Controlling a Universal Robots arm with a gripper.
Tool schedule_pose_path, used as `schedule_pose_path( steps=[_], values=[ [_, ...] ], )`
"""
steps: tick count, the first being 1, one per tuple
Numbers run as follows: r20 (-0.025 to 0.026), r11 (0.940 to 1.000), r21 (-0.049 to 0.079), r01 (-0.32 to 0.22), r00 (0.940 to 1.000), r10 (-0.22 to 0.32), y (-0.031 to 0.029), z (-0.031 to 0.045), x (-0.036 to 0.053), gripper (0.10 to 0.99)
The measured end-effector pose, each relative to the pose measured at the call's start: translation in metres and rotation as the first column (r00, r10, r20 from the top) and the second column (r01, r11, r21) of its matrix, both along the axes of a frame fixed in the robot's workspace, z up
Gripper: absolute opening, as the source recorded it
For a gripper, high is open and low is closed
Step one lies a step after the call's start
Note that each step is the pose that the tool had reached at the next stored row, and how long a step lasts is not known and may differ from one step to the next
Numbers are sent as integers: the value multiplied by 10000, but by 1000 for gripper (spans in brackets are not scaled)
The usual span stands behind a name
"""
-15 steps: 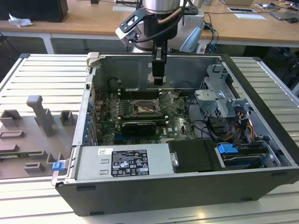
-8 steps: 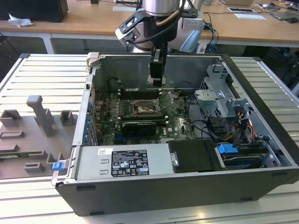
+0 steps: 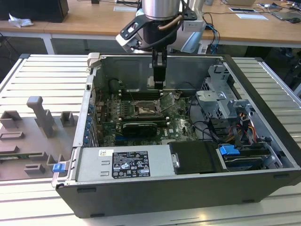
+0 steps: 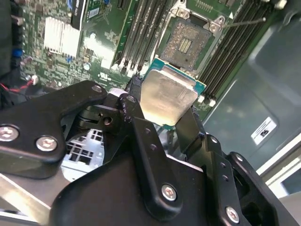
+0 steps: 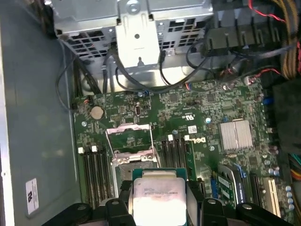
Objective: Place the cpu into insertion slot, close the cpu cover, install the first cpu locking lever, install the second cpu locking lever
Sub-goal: 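Place the cpu into insertion slot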
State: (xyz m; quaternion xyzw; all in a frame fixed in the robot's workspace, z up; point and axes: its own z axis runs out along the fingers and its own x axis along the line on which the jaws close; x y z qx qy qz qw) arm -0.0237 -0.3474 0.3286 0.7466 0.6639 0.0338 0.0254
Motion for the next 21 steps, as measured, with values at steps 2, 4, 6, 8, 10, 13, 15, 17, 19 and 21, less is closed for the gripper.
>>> schedule_pose_path(
  steps=[2,4,6,8,10,13,15,17,19,21],
  values=[
    [0,9999,0,-159,9999,159,0,-4,0,537],
    [-6,9998,2,-224,9997,224,0,-7,0,537],
    [-9,9997,5,-262,9997,262,0,-16,0,537],
    [-10,9996,4,-278,9996,278,0,-39,0,537],
    [-10,9996,3,-293,9996,293,0,-62,0,537],
    [-10,9996,3,-297,9996,297,0,-83,0,537],
    [-15,9996,5,-298,9996,298,0,-99,0,537],
    [-25,9995,46,-298,9996,298,0,-118,0,537],
    [-54,9995,52,-304,9995,304,0,-149,0,537],
    [-59,9995,62,-323,9995,324,0,-185,0,537]
  ],
)
